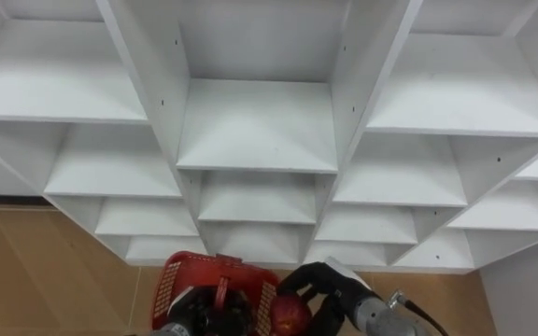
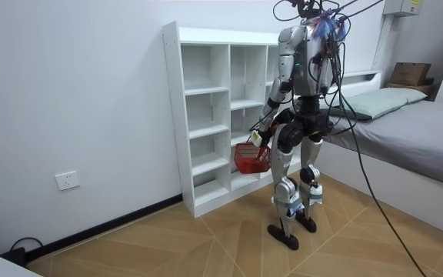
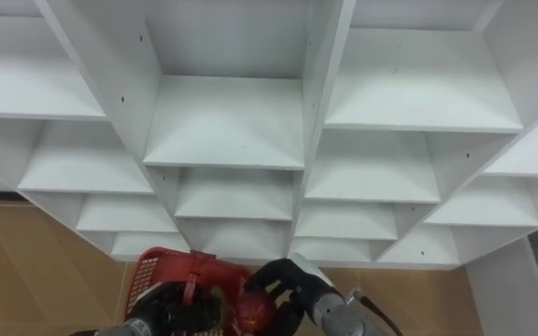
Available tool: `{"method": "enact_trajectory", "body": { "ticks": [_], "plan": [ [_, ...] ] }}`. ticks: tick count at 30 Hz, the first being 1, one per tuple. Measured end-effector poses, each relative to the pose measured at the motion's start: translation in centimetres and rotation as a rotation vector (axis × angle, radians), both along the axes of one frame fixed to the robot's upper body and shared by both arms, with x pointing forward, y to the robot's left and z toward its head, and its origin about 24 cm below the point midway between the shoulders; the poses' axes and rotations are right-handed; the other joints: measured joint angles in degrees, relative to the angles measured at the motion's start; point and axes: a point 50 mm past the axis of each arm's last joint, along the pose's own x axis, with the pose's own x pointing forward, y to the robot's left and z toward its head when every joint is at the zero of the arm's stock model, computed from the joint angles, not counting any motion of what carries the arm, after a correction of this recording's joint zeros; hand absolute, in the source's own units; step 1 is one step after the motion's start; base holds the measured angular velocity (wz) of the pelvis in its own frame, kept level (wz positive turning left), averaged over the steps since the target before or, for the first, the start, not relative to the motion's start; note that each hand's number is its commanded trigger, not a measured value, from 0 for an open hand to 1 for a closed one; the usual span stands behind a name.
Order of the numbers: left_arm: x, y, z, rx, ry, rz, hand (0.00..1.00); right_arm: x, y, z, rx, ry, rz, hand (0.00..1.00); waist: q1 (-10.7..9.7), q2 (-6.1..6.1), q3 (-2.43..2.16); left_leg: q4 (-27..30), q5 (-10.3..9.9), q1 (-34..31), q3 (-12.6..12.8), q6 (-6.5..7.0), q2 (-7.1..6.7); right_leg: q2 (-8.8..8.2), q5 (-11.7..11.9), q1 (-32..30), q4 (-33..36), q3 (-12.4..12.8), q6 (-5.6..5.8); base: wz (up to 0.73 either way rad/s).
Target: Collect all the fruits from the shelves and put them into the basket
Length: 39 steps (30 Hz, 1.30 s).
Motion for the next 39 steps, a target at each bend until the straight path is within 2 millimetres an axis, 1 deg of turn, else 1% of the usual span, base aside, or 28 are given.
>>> {"method": "enact_trajectory", "body": {
  "ticks": [8, 14, 17, 19, 22, 25, 32, 35, 37, 39],
  "plan": [
    [0.0, -0.1, 0.0, -0.004, 0.001, 0.000, 1.00, 0.0, -0.1, -0.1, -0.012, -0.008, -0.012, 1.00, 0.0, -0.10, -0.06, 0.1, 0.0, 0.3, 0.0, 0.02, 0.00, -0.23, 0.0, 0.2, 0.2, 0.0, 0.00, 0.00],
    [0.0, -0.3, 0.0, -0.006, 0.000, -0.008, 1.00, 0.1, 0.1, 0.0, -0.050, -0.027, 0.026, 1.00, 0.1, -0.24, -0.15, 0.2, 0.0, 0.3, 0.1, 0.02, -0.04, -0.24, 0.0, 0.2, 0.3, 0.0, 0.00, 0.00],
    [-0.1, -0.5, -0.1, -0.002, 0.001, -0.019, 1.00, 0.8, 0.7, 0.4, -0.043, -0.050, 0.040, 1.00, 0.1, -0.36, -0.12, 0.2, 0.0, 0.3, 0.0, 0.03, -0.05, -0.26, 0.0, 0.1, 0.4, 0.1, 0.01, 0.00],
    [-0.2, -0.5, -0.1, -0.007, 0.005, -0.023, 1.00, 1.4, 1.0, 0.8, -0.038, -0.071, 0.045, 1.00, 0.1, -0.65, -0.08, 0.4, 0.0, 0.3, 0.0, 0.03, -0.05, -0.26, 0.0, 0.1, 0.4, 0.1, 0.01, 0.00],
    [-0.2, -0.5, -0.1, -0.010, 0.006, -0.027, 1.00, 1.9, 1.3, 1.1, -0.031, -0.084, 0.050, 1.00, 0.2, -0.98, -0.07, 0.4, 0.0, 0.3, 0.0, 0.03, -0.06, -0.26, 0.0, 0.2, 0.4, 0.1, 0.01, 0.00],
    [-0.2, -0.6, -0.1, -0.017, 0.007, -0.032, 1.00, 2.0, 1.7, 1.3, -0.020, -0.089, 0.052, 1.00, 0.3, -1.26, 0.07, 0.4, 0.0, 0.3, -0.1, 0.03, -0.09, -0.30, 0.0, 0.3, 0.2, 0.2, 0.04, 0.00],
    [-0.1, -1.0, -0.1, -0.036, 0.004, -0.041, 1.00, 2.1, 1.8, 1.3, -0.016, -0.089, 0.054, 1.00, 1.5, -1.21, 0.21, 0.2, 0.0, 0.3, -0.2, 0.03, -0.07, -0.21, 0.0, 0.3, 0.0, 0.1, 0.03, 0.00],
    [-0.1, -1.3, 0.0, -0.042, 0.003, -0.044, 1.00, 2.4, 2.3, 1.6, -0.005, -0.100, 0.059, 1.00, 1.5, -1.15, 0.33, 0.0, 0.0, 0.2, -0.2, 0.03, -0.05, -0.22, 0.0, 0.1, 0.1, 0.1, 0.04, 0.00],
    [0.1, -1.4, 0.0, -0.040, -0.002, -0.051, 1.00, 2.8, 2.6, 1.8, 0.002, -0.112, 0.064, 1.00, 1.5, -1.20, 0.51, -0.1, 0.0, 0.2, -0.2, 0.03, -0.05, -0.22, 0.0, 0.1, 0.1, 0.1, 0.04, 0.00],
    [0.4, -1.6, 0.2, -0.045, -0.011, -0.056, 1.00, 3.4, 2.9, 2.4, 0.010, -0.133, 0.075, 1.00, 1.5, -1.21, 0.55, -0.2, 0.0, 0.2, -0.2, 0.03, -0.04, -0.21, 0.0, 0.0, 0.0, 0.1, 0.05, 0.00]
  ]
}}
